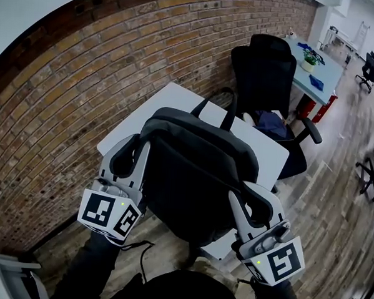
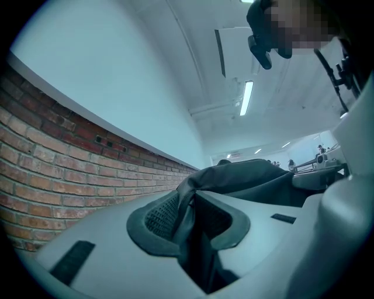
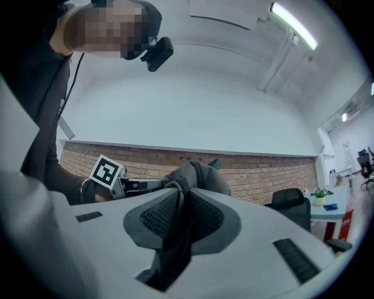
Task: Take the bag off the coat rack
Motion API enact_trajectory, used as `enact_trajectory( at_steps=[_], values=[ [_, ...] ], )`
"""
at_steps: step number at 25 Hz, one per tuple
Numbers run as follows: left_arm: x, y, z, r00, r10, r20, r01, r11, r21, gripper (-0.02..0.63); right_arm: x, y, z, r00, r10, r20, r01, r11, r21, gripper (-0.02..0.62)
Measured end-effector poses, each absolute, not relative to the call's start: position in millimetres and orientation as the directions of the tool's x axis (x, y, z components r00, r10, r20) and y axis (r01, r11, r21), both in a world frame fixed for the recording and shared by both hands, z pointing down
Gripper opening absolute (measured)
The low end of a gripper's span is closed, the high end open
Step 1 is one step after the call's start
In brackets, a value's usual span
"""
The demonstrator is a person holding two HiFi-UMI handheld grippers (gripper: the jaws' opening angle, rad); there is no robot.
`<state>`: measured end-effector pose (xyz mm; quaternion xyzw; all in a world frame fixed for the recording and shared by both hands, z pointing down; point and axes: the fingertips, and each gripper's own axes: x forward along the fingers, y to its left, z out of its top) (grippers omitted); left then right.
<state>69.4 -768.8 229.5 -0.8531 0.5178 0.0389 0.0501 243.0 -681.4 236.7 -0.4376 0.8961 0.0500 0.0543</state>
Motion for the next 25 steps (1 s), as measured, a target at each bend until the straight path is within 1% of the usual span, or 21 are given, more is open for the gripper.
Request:
enact_trajectory(
  at_steps=[25],
  values=[
    [77.5,-790.5,227.9,0.442,-0.884,-0.152,-0.896,-0.442,-0.037,0.086,261.2,-720.9,239.5,-0.554,-0.817,-0.161,-0.829,0.560,0.009,0.063]
  ],
)
